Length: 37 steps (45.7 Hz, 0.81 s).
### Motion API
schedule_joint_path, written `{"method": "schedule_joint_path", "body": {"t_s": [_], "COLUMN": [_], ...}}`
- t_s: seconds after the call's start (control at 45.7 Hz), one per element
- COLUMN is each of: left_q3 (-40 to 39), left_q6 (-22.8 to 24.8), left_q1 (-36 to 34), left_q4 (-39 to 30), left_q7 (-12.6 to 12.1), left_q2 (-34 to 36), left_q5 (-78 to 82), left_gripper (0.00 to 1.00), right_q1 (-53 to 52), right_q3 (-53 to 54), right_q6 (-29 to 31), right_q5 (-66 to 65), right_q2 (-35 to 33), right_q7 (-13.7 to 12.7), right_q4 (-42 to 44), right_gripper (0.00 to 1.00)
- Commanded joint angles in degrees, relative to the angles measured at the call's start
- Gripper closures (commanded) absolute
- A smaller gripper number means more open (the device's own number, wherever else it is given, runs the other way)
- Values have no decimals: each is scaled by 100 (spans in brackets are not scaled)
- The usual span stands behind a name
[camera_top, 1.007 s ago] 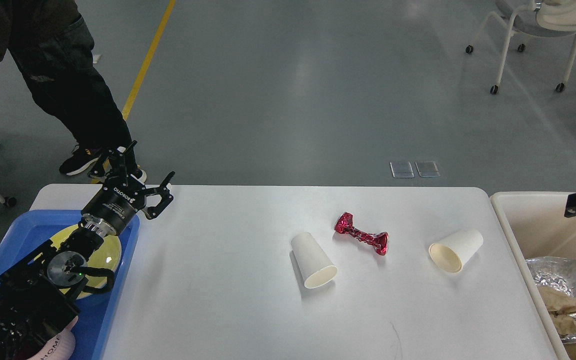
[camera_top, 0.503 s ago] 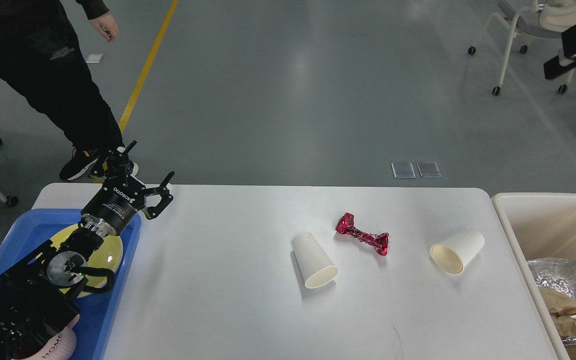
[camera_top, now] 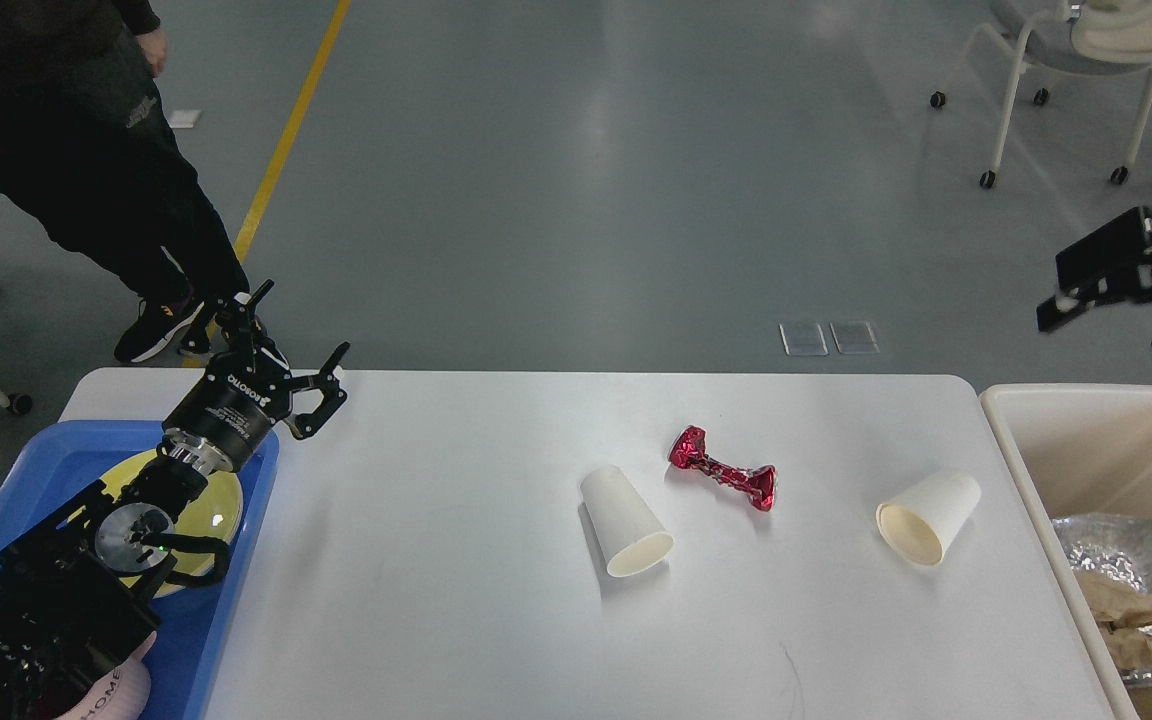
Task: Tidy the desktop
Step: 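Reach the right gripper down to the white paper cup near the bin, then grasp the white paper cup with the right gripper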
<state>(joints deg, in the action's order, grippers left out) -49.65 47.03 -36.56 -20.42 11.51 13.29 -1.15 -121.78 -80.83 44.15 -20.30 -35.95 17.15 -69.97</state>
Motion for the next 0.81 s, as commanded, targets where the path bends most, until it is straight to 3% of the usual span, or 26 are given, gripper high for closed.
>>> {"method": "schedule_joint_path", "body": {"t_s": [0.0, 0.131, 0.241, 0.46, 0.788], "left_q3": [8, 8, 8, 8, 8], "left_q6": [0, 0, 0, 0, 0], "left_q1": [-1, -1, -1, -1, -1], "left_q4": [3, 3, 3, 3, 3], "left_q7": [0, 0, 0, 0, 0], "left_q2": [-1, -1, -1, -1, -1], "left_q5": [1, -8, 1, 1, 1], "left_gripper": [0, 0, 0, 0, 0], "right_q1": [1839, 3413, 4406, 5453, 6227], "right_q3": [234, 997, 1824, 2827, 3591], "right_q6": [-1486, -2297, -2350, -2727, -3395], "right_q5": [1526, 2688, 2900, 2882, 2838], "right_q2": [359, 711, 870, 1195, 1564], "right_q7": [-685, -1503, -1750, -1987, -2049], "right_q4": [483, 1458, 2180, 3103, 3560], "right_gripper": [0, 0, 0, 0, 0]}}
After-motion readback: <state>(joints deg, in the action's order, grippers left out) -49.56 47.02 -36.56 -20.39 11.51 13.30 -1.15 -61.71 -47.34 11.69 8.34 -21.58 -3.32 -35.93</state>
